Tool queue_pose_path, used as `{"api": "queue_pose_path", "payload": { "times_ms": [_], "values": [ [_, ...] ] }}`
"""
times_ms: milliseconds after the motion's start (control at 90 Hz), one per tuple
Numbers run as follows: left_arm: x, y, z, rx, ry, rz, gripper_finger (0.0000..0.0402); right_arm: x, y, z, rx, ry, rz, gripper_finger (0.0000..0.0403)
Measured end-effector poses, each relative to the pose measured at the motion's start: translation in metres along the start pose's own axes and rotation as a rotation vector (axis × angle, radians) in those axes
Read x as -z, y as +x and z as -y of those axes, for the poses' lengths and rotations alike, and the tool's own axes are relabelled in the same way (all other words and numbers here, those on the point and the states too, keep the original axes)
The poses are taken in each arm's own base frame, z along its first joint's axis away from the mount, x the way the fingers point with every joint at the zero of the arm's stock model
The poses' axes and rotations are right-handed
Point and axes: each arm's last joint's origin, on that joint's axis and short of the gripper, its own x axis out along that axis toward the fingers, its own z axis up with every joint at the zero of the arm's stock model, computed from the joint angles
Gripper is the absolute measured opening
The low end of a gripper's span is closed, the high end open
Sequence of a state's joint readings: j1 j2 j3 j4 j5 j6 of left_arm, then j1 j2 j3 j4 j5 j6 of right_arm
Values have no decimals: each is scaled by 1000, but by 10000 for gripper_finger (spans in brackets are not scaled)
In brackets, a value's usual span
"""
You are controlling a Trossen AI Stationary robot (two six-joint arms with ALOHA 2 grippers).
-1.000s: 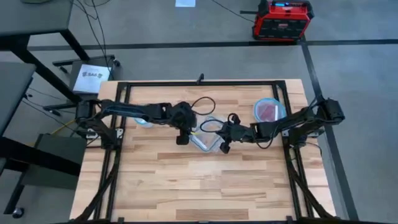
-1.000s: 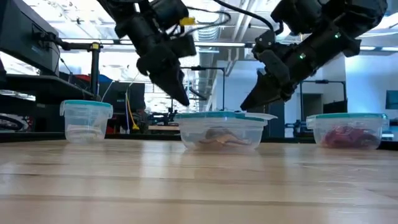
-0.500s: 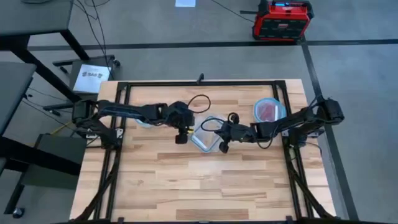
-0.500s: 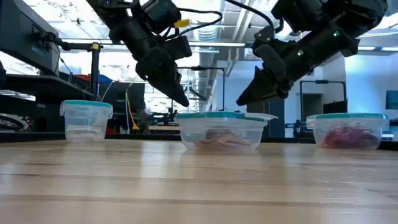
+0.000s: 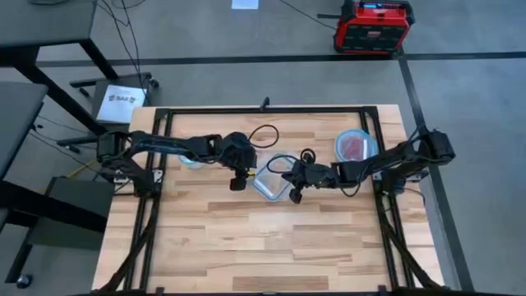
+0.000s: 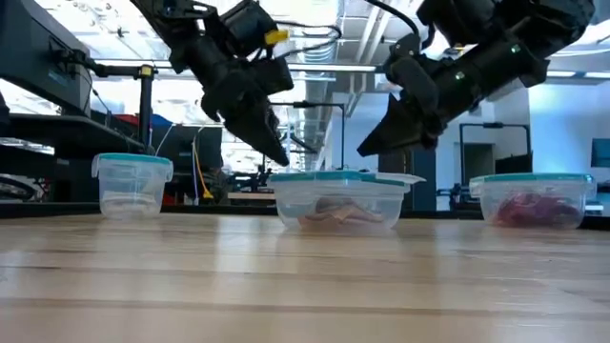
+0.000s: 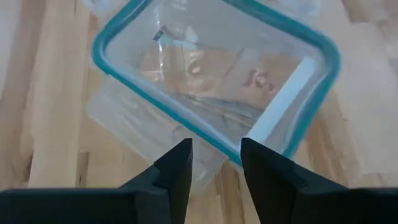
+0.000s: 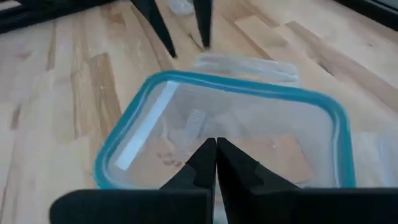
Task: Sort candy
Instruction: Close the rectangular transparent bin
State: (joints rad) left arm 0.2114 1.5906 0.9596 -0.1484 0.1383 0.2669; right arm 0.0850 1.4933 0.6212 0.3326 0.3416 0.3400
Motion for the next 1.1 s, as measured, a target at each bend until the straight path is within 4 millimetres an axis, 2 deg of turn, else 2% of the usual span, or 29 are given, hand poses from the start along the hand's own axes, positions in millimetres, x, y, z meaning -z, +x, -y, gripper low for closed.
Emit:
{"api": "queue_pose_path", "payload": {
  "times_ms": [178, 411, 533, 667, 733, 833, 900, 967, 1044, 1100],
  "values": [
    [10, 5, 1, 23, -36, -89, 123, 1, 0, 0, -22, 5, -19, 0],
    [1, 6, 18, 88, -92, -33, 123, 8, 1, 7, 28, -15, -102, 0],
    [-7, 18, 39, 155, -124, 26, 123, 11, 3, 18, 76, -23, -153, 0],
    [-17, 40, 68, 218, -158, 143, 123, 7, 7, 33, 121, -46, -155, 0],
    [-22, 49, 82, 249, -132, 164, 123, 3, 9, 41, 157, -44, -131, 0],
    [-30, 49, 94, 275, -74, 119, 123, -13, 6, 42, 158, -33, -67, 0],
    [-37, 41, 94, 259, -27, 56, 123, -26, 1, 34, 127, -25, -22, 0],
    [-48, 24, 90, 172, 52, 31, 123, -33, -5, 22, 55, -4, -8, 0],
    [-53, 9, 75, 35, 136, 16, 123, -30, -9, 7, -26, 47, -23, 0],
    [-51, 5, 60, -17, 156, 11, 123, -23, -9, -4, -55, 77, -49, 0]
  ]
}}
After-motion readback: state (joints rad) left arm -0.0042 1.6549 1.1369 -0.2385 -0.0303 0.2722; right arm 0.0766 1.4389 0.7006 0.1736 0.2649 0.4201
